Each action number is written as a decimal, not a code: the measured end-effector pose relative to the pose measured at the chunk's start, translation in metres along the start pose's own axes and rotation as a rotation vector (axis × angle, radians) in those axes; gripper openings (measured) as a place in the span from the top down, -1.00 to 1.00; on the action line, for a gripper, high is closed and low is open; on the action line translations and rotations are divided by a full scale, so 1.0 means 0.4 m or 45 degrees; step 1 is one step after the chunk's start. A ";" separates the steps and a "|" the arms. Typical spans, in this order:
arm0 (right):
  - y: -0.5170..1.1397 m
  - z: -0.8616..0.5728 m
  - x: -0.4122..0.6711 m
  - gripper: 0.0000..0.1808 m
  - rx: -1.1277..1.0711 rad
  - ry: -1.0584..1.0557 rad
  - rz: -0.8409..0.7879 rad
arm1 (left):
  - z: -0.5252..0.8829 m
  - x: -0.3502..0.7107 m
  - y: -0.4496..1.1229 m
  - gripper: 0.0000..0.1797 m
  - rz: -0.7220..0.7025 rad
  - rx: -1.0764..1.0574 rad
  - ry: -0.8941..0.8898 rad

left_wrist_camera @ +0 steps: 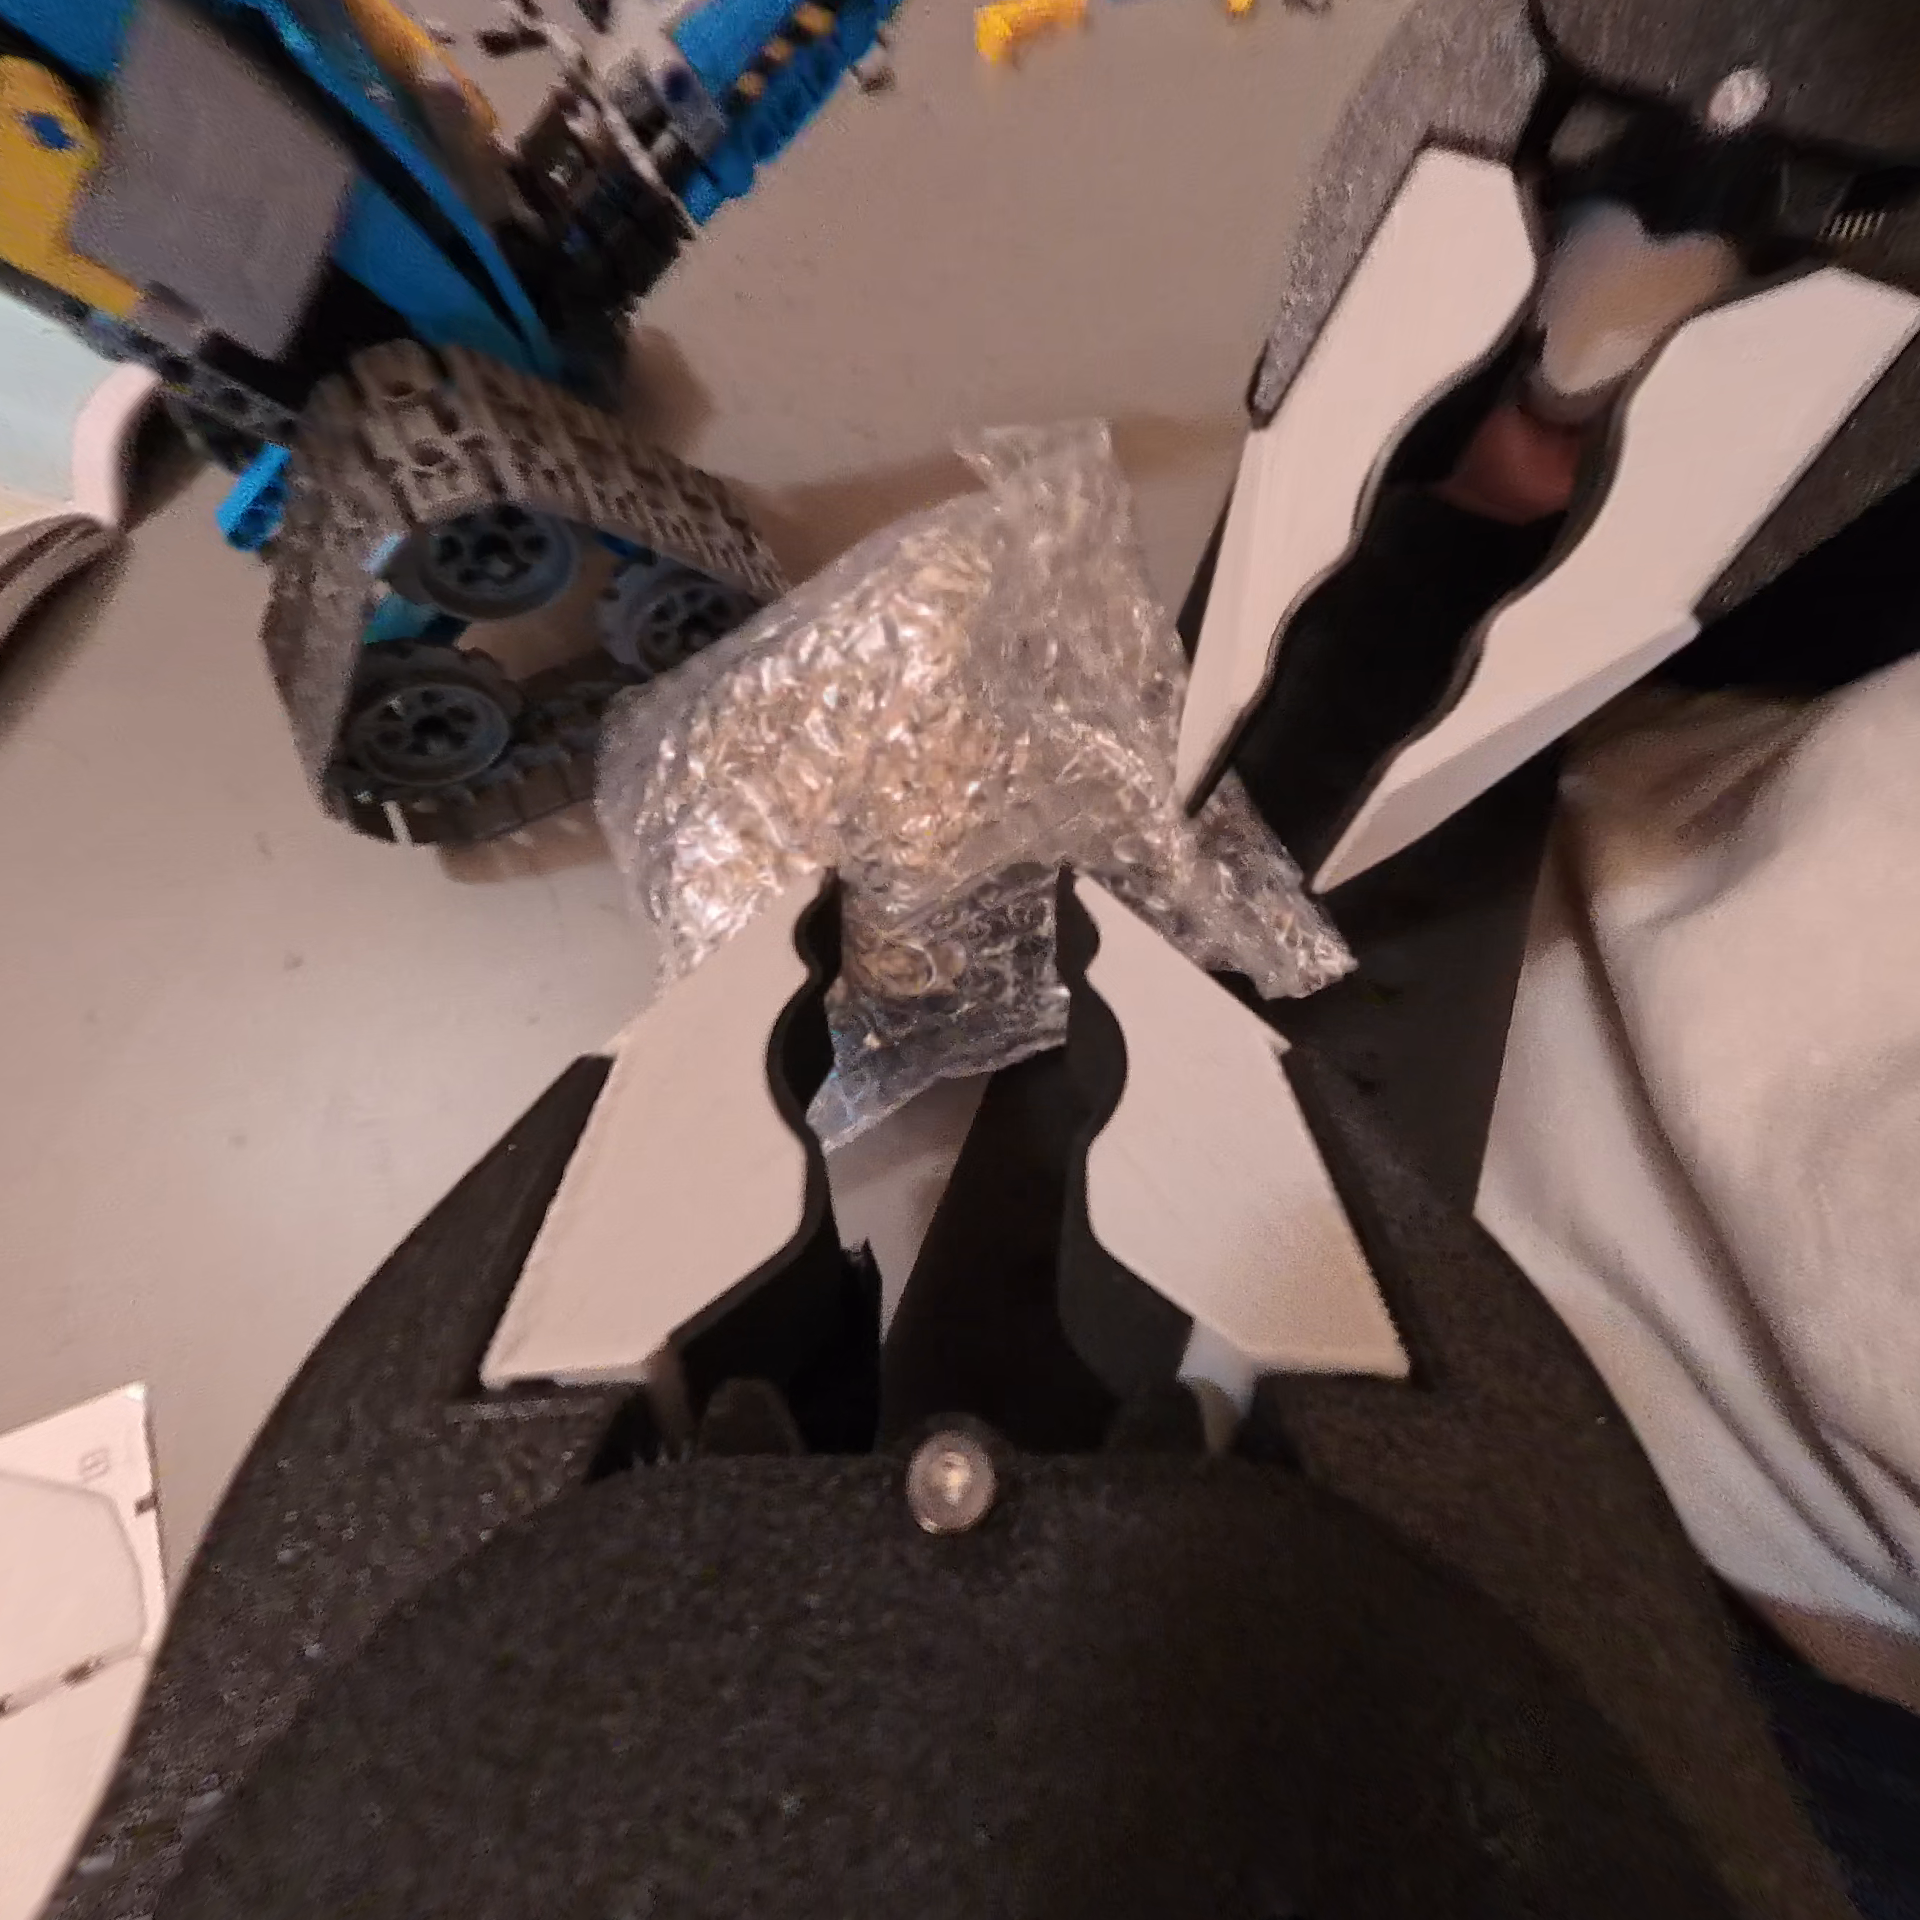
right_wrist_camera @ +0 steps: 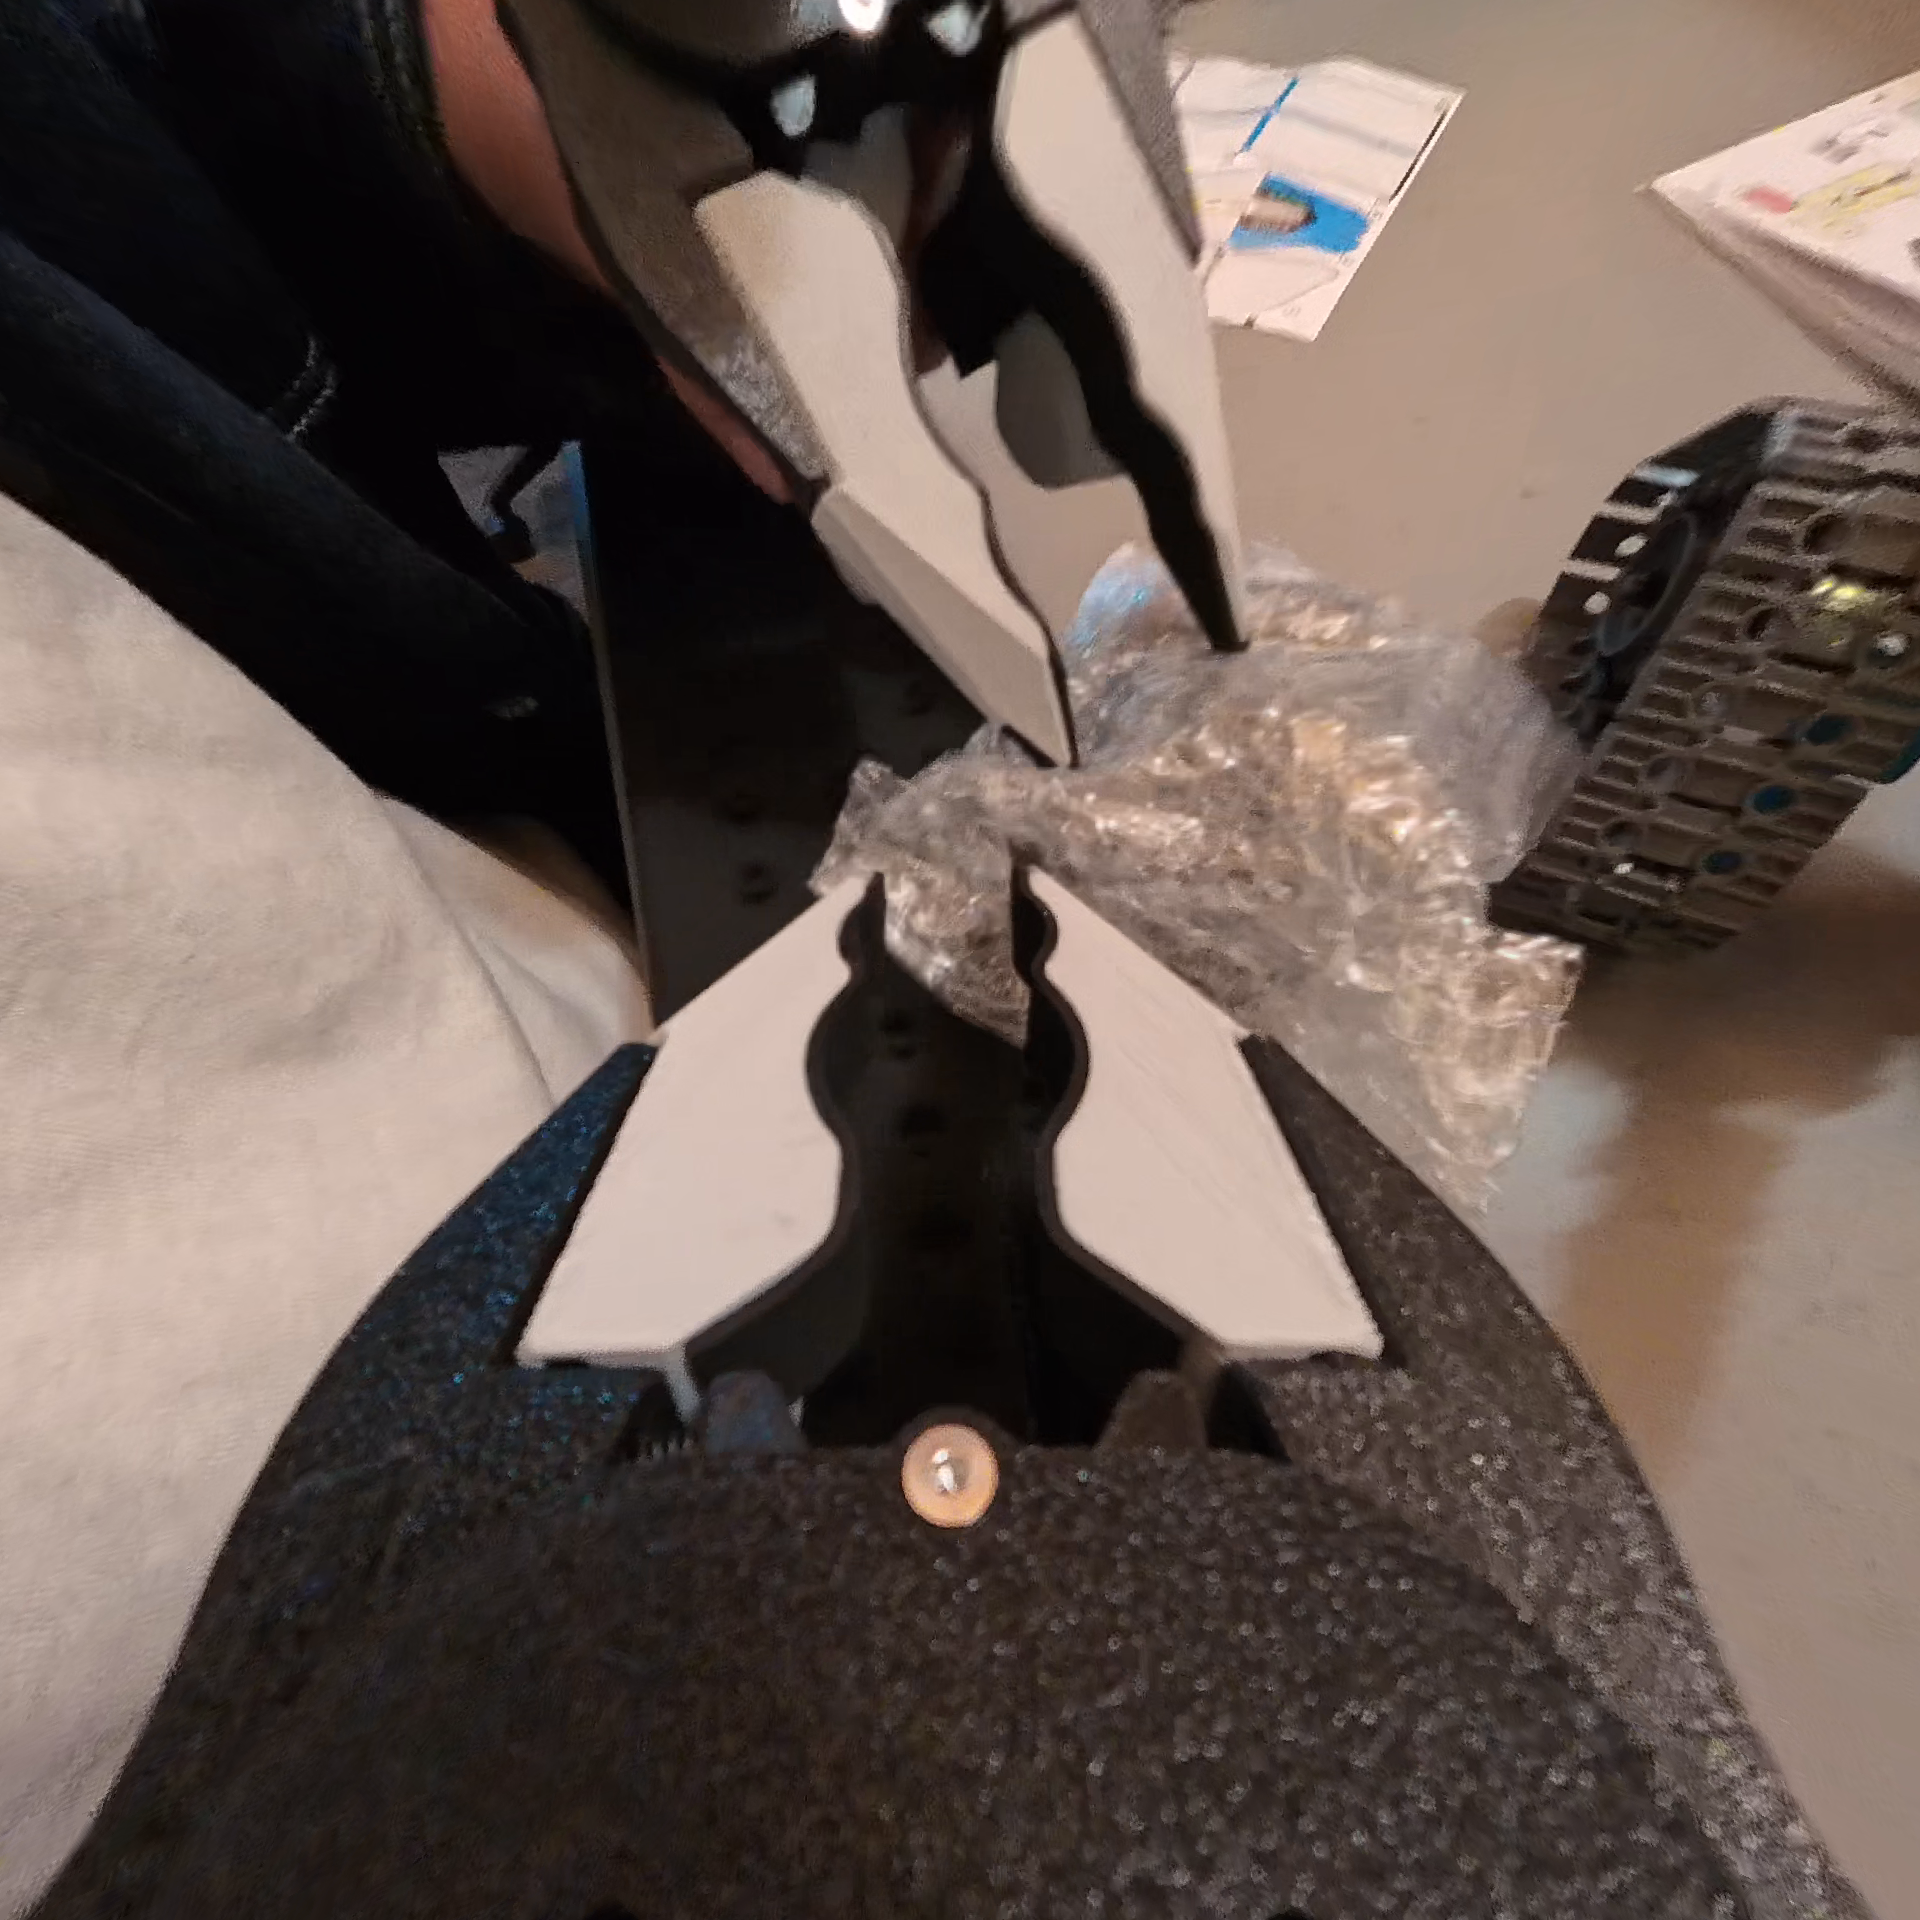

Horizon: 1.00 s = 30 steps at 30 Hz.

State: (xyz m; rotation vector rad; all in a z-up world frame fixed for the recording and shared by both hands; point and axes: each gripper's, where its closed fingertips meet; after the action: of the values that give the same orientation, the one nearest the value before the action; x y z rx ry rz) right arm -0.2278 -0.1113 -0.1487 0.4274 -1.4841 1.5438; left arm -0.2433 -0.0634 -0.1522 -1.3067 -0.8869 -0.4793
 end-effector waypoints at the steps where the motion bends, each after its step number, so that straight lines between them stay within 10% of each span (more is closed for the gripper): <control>1: 0.002 0.000 -0.015 0.73 0.005 0.001 0.046 | 0.001 0.002 0.001 0.58 -0.017 -0.014 0.000; 13: -0.023 -0.004 0.043 0.84 -0.072 -0.071 -0.089 | 0.011 -0.008 -0.007 0.83 -0.016 0.043 0.068; 30: -0.015 -0.006 -0.037 1.00 -0.105 -0.235 0.271 | 0.036 -0.018 -0.008 1.00 0.004 0.104 0.034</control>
State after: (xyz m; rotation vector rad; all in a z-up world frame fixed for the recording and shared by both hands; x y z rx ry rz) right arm -0.2148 -0.1155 -0.1572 0.3819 -1.7776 1.6358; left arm -0.2541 -0.0516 -0.1559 -1.2243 -0.8736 -0.4526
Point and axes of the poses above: each gripper's, where its closed fingertips meet, y out along the fingers, x out of its top, z = x × y across the jaws, and after that the axes turned 6 degrees about y, right-handed
